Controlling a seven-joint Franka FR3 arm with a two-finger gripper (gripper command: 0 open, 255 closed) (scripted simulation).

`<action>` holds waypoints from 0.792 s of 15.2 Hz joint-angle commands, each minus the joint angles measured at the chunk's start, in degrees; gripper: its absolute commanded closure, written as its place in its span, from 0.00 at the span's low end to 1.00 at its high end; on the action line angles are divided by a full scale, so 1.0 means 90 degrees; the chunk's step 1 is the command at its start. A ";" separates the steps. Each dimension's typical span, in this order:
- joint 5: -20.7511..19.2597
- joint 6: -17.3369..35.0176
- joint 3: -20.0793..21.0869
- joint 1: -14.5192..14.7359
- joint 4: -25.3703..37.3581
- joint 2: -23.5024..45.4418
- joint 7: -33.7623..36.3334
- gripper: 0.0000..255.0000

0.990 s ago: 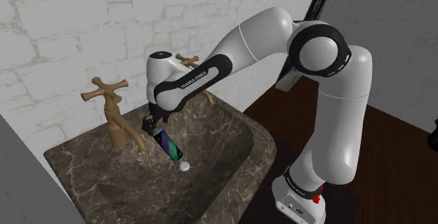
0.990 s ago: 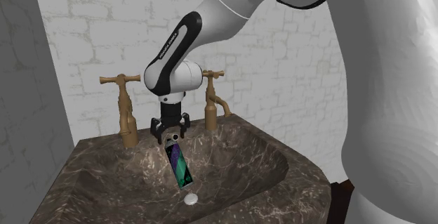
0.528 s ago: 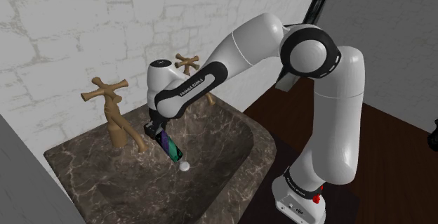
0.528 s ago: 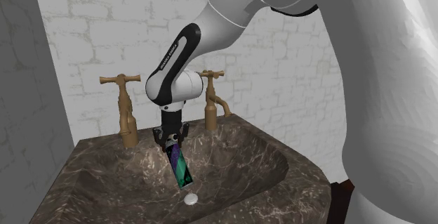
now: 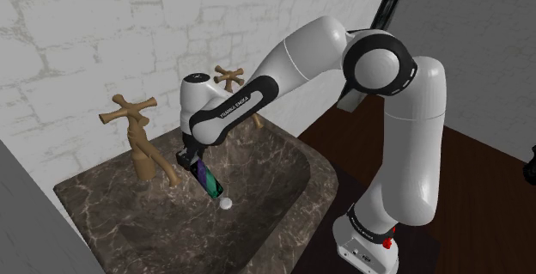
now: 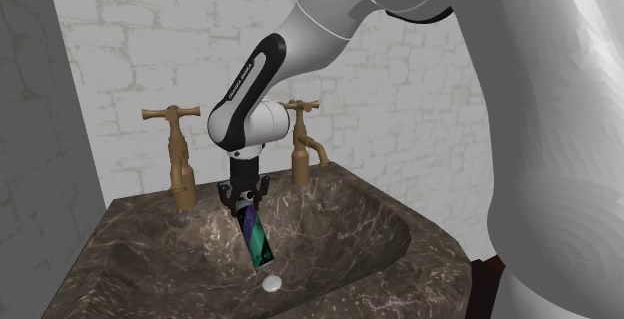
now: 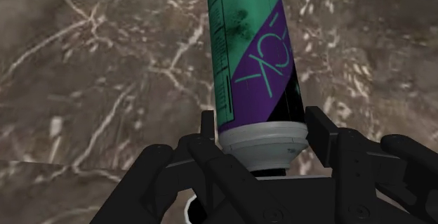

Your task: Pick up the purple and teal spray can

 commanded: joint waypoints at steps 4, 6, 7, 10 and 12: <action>0.0058 -0.0199 0.0042 -0.0030 0.0024 -0.0173 -0.0031 1.00; 0.0097 -0.0330 0.0067 -0.0049 0.0035 -0.0296 -0.0051 1.00; 0.0116 -0.0397 0.0079 -0.0059 0.0043 -0.0356 -0.0061 1.00; 0.0174 -0.0599 0.0114 -0.0086 0.0074 -0.0531 -0.0090 1.00; 0.0211 -0.0736 0.0134 -0.0102 0.0102 -0.0643 -0.0109 1.00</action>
